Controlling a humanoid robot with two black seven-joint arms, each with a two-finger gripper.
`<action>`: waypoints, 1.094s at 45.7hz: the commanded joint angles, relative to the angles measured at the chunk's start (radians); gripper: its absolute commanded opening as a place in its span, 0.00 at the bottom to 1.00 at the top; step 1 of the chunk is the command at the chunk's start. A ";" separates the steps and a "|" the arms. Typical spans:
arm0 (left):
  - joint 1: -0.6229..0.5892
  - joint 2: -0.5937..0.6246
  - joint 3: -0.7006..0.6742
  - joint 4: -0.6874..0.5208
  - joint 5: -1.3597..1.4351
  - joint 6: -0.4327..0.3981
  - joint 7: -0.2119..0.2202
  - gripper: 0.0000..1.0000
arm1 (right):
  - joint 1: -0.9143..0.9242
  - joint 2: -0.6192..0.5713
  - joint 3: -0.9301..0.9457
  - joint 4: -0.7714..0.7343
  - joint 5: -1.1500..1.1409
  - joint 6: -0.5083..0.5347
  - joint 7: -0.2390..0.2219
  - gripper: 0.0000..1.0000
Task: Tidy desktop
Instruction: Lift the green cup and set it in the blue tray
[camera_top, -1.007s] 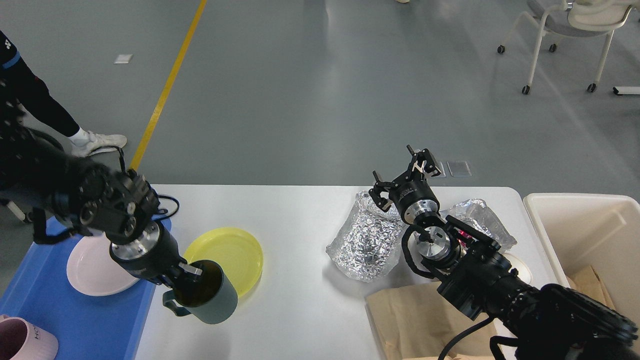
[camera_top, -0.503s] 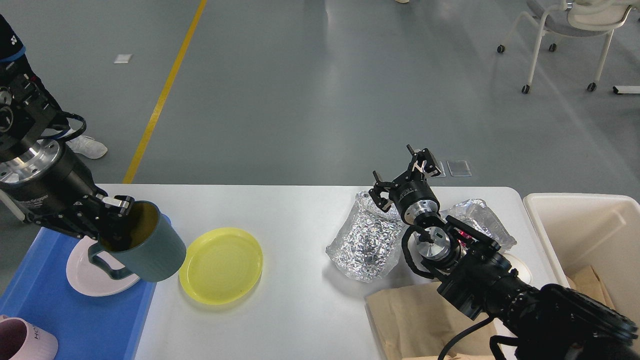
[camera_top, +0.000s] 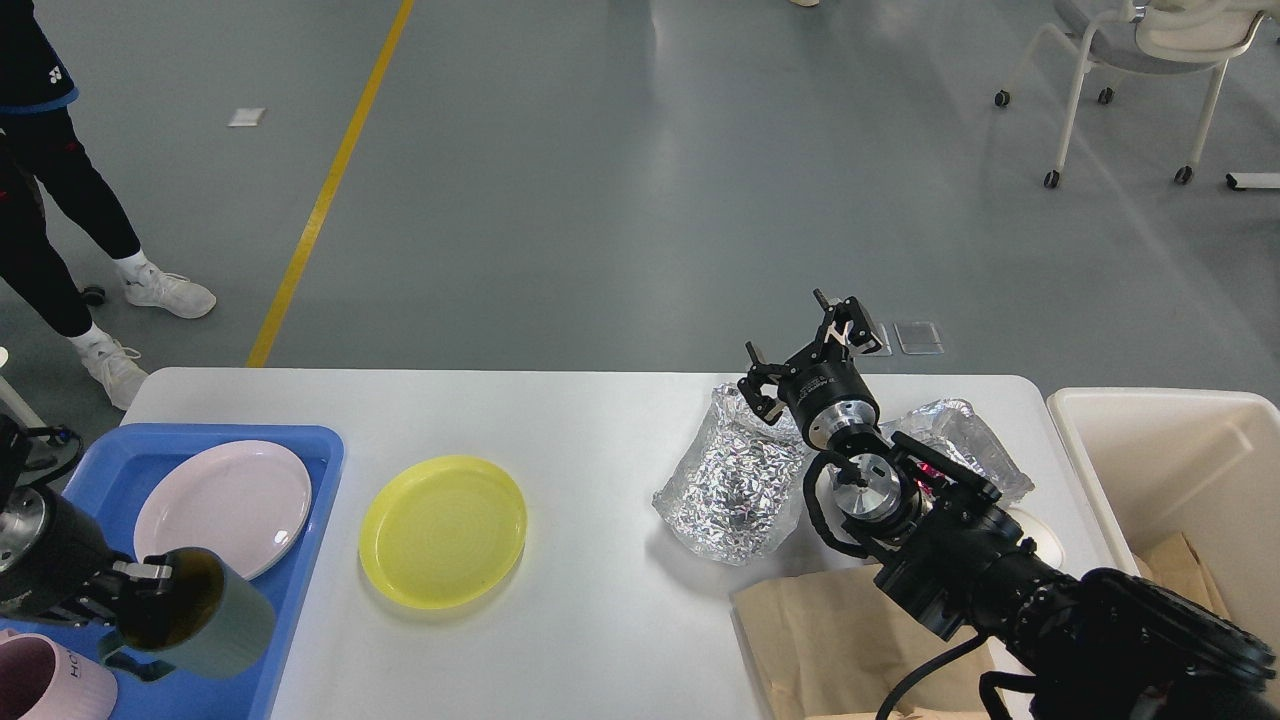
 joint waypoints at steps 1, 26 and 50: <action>0.064 -0.002 -0.008 0.000 -0.002 0.012 -0.001 0.00 | 0.000 0.000 0.000 0.001 0.000 0.000 0.000 1.00; 0.300 -0.020 -0.014 0.135 -0.005 0.208 0.028 0.00 | 0.000 0.000 0.000 0.001 0.000 0.000 0.000 1.00; 0.337 -0.034 -0.015 0.161 -0.005 0.210 0.027 0.91 | 0.000 0.000 0.000 0.001 0.000 0.000 0.000 1.00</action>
